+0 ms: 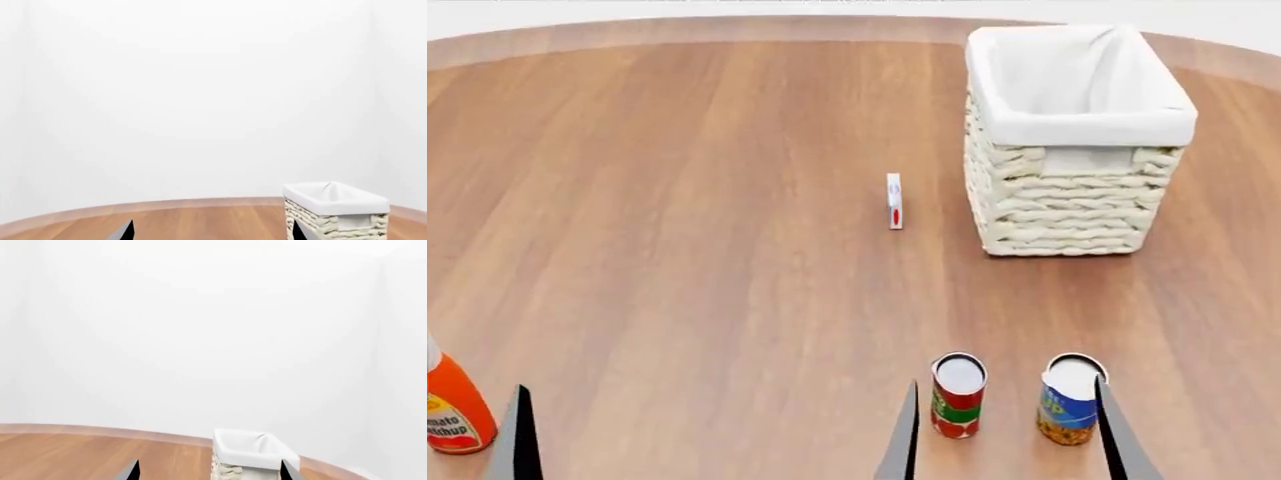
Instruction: Pick up the ketchup, and put it in the basket.
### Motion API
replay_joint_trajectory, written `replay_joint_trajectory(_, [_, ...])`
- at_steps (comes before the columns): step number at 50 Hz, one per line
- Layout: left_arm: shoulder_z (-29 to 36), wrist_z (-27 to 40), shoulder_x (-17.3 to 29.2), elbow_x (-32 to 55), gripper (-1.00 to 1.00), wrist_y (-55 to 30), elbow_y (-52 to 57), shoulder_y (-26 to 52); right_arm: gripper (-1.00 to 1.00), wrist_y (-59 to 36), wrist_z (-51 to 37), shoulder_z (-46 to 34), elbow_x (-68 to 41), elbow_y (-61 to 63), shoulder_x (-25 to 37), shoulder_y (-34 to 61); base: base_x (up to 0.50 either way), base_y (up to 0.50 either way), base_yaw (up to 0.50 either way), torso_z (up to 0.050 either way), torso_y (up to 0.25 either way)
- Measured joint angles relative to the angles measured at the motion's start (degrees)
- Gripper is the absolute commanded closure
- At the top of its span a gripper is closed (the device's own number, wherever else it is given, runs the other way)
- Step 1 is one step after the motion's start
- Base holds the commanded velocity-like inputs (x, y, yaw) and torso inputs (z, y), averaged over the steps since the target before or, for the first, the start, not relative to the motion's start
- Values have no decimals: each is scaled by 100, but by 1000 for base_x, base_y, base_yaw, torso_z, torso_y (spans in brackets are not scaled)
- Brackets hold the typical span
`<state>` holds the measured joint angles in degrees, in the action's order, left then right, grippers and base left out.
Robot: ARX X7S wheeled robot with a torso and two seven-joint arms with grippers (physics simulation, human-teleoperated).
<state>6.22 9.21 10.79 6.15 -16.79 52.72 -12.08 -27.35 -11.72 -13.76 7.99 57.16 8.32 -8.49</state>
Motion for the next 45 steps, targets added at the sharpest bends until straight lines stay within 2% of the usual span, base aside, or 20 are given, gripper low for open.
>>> replay_joint_trajectory(45, [87, 199, 220, 209, -100, 28, 23, 1, -100, -90, -171, -125, -75, -11, 130, 39, 500, 0, 0, 0, 1])
